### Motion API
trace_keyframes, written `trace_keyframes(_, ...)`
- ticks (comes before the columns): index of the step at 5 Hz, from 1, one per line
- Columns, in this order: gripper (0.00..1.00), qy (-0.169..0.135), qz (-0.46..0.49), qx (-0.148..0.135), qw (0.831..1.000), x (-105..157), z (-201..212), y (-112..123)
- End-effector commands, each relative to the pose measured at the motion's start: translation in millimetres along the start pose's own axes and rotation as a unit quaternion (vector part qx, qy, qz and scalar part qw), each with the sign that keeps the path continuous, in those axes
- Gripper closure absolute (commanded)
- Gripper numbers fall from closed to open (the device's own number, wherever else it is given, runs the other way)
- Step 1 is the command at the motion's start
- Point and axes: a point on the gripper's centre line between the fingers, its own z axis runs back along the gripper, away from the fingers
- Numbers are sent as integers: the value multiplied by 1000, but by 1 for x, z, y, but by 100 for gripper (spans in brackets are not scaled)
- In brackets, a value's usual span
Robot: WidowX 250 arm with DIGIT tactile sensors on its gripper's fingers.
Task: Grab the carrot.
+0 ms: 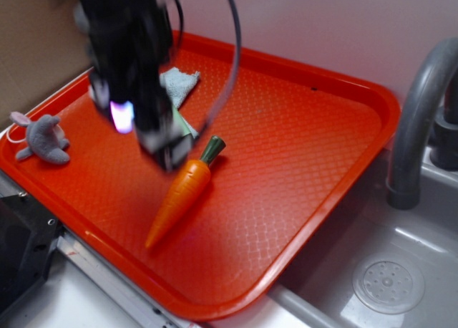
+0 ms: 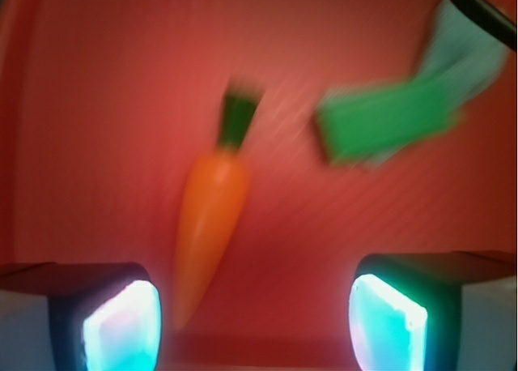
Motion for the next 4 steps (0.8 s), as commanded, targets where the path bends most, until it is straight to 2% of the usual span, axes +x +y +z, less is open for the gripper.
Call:
trace_keyframes(1,0,6,26,-6,1000,8,-22,0)
trace_keyframes(2,0,19,47,-7,999,13,-37,-4)
trace_keyframes(4,0,20,11,-10,1000,25,-58,-19)
